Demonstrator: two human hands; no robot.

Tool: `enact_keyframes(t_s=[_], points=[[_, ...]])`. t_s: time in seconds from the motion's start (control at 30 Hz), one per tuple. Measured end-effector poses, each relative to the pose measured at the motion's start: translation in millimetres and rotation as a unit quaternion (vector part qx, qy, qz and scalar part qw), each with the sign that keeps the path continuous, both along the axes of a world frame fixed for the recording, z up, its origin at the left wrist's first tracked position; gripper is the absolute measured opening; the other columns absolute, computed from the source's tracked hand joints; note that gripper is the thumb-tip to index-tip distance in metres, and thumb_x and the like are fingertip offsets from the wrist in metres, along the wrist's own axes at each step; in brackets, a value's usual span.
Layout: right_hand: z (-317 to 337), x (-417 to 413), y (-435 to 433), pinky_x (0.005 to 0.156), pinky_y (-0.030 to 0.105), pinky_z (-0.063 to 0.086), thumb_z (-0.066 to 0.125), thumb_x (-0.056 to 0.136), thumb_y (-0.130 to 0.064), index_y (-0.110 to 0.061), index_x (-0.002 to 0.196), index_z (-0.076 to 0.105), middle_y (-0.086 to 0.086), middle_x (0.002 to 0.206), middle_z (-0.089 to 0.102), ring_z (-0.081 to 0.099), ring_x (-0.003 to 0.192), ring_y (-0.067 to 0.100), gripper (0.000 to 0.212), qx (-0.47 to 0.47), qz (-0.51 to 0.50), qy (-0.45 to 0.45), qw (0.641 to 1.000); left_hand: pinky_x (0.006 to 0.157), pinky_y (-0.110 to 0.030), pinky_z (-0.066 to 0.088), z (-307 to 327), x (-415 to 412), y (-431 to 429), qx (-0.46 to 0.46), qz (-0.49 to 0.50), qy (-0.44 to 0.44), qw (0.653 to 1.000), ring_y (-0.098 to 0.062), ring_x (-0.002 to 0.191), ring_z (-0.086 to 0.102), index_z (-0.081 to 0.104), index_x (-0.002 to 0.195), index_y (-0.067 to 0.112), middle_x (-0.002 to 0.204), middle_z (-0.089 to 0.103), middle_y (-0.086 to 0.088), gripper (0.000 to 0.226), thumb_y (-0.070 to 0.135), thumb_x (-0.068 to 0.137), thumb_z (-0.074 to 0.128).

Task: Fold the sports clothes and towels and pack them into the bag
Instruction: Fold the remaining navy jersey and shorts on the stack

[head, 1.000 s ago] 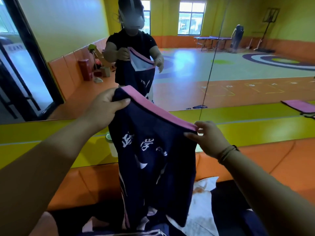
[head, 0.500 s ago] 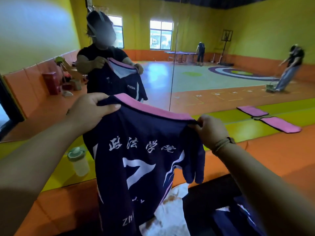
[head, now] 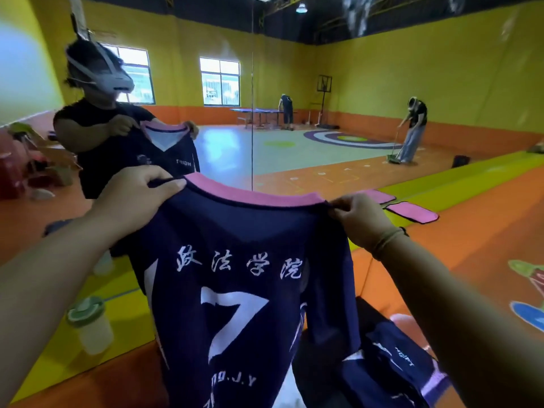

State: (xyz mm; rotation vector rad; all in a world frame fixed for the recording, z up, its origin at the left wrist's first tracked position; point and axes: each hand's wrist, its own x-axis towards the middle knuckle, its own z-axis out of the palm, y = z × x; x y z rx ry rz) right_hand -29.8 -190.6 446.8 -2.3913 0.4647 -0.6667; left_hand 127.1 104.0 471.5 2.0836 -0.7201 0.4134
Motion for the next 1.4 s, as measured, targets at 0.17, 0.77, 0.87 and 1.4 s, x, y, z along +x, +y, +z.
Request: enact_keyframes(t_s=[0.17,0.77,0.87,1.4], points=[[4.7,-5.7,1.8,0.070,0.032,0.042,0.047,0.094,-0.008,-0.005,0.105,0.065,0.021,0.101,0.067,0.060,0.091,0.033,0.021,-0.074,-0.083,0.023,0.994,0.076,-0.028,0.038,5.1,-1.9,-10.6,-0.038,-0.040,-0.043,0.998,-0.017,0.083,0.057,0.065,0.084,0.016,0.083,0.064,0.006,0.015,0.029,0.090,0.061],[33.6,-76.9,-6.5,0.061,0.032,0.033,0.058,0.091,-0.031,-0.007,0.076,0.060,0.005,0.069,0.057,0.050,0.069,0.023,0.029,-0.149,-0.160,-0.156,0.963,0.064,-0.030,0.038,20.0,-7.8,-40.7,-0.017,-0.082,-0.162,0.983,-0.022,0.069,0.056,0.064,0.072,0.006,0.072,0.063,-0.008,0.036,0.041,0.085,0.062],[31.9,-91.7,-7.4,0.059,0.029,0.035,0.060,0.089,-0.033,-0.005,0.073,0.059,0.001,0.063,0.050,0.045,0.064,0.015,0.032,0.002,-0.088,-0.213,0.973,0.061,-0.008,0.037,19.8,-13.8,-44.4,-0.071,-0.135,-0.094,0.984,-0.001,0.065,0.057,0.067,0.073,0.013,0.073,0.066,0.002,0.024,0.033,0.085,0.065],[-76.1,-65.4,-13.8,0.061,0.034,0.049,0.061,0.090,-0.029,-0.013,0.062,0.051,0.010,0.069,0.056,0.053,0.062,0.024,0.034,0.331,-0.234,-0.034,0.914,0.071,-0.043,0.050,-87.0,-18.6,-100.0,-0.076,-0.102,0.265,0.956,-0.033,0.073,0.064,0.068,0.075,0.000,0.084,0.069,-0.024,0.031,0.030,0.082,0.071]])
